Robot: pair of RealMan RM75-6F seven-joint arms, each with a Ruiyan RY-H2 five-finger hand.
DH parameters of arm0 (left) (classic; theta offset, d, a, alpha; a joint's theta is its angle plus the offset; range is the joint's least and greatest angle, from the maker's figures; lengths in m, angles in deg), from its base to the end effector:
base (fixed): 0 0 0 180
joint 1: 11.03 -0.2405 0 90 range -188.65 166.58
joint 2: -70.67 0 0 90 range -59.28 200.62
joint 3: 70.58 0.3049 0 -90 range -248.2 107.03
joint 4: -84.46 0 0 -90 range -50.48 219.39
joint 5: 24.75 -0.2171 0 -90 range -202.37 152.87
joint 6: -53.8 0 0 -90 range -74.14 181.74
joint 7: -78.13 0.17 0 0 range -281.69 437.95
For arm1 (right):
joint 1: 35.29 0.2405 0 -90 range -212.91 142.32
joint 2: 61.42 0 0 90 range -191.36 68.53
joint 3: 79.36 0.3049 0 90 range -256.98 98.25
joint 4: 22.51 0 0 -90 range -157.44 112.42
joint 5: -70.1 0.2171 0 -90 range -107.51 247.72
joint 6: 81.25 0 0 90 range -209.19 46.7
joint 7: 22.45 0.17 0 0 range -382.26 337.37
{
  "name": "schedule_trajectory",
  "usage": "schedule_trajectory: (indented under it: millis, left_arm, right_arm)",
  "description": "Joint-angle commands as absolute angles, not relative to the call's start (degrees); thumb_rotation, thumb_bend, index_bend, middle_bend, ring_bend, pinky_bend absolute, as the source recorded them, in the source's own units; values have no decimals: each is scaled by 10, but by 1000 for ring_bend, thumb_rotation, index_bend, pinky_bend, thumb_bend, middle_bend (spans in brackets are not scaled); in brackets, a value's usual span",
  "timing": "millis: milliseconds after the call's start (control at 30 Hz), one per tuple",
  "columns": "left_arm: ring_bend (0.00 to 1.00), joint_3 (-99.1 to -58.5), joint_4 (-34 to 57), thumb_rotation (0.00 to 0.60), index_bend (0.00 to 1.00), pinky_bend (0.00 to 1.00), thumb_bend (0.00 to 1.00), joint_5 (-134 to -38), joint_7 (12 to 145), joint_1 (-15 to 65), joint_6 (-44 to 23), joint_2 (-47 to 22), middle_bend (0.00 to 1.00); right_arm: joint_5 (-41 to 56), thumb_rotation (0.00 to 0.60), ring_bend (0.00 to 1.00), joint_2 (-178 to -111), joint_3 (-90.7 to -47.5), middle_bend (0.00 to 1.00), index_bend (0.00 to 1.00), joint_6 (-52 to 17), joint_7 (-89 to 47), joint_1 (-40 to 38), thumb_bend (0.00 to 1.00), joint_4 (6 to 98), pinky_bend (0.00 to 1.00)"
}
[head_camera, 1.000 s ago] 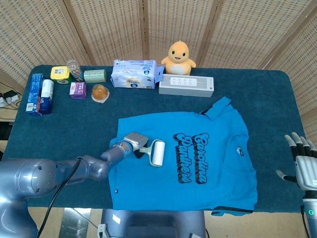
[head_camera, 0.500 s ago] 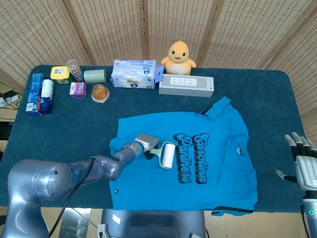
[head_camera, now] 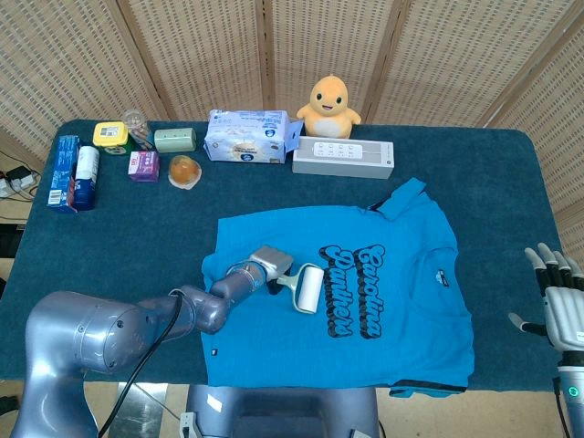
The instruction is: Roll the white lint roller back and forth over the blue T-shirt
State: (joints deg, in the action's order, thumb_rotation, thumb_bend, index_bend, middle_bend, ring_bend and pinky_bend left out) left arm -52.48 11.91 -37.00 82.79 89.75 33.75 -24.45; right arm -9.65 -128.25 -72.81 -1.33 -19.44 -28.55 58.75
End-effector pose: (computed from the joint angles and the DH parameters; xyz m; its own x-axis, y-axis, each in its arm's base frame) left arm -0.0105 0.4509 -0.1296 0.5897 0.6957 0.4102 0.8040 -0.4580 -0.3791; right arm -0.4027 -0.2399 0.1854 0.4569 0.0043 0.8895 -0.8858 0.0934 0.4545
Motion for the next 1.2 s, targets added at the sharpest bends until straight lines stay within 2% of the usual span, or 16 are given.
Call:
schedule_trajectory:
  millis: [33,167,433,867,1200]
  left_arm:
    - [906,-503,102,600,903,1000,985,-357,833,906,330,-234,1000]
    - [906,-476,76,600,904,1000,983,-344,838,906,313,-216,1000]
    - [906,-450,54,600,903,1000,981,-337,842,893,306,-196,1000]
    - [906,-426,26,600,904,1000,978,-355,841,852,295,-156,1000]
    - [906,-423,12,600,904,1000,978,-383,836,810,282,-115,1000]
  right_arm:
    - [-98,600,0,-1282,-728,0,13,-12,-195,-286,0,589,0]
    - [-99,600,0,-1282,-729,0,13,-12,-198,-286,0,591,0]
    - [-100,600,0,-1285,-731,0,12,-14,-204,-285,0,591,0]
    - [-101,600,0,-1287,-733,0,13,-15,-209,-284,0,592,0]
    - [-102,600,0,-1289,-735,0,13,-16,-214,-283,0,594,0]
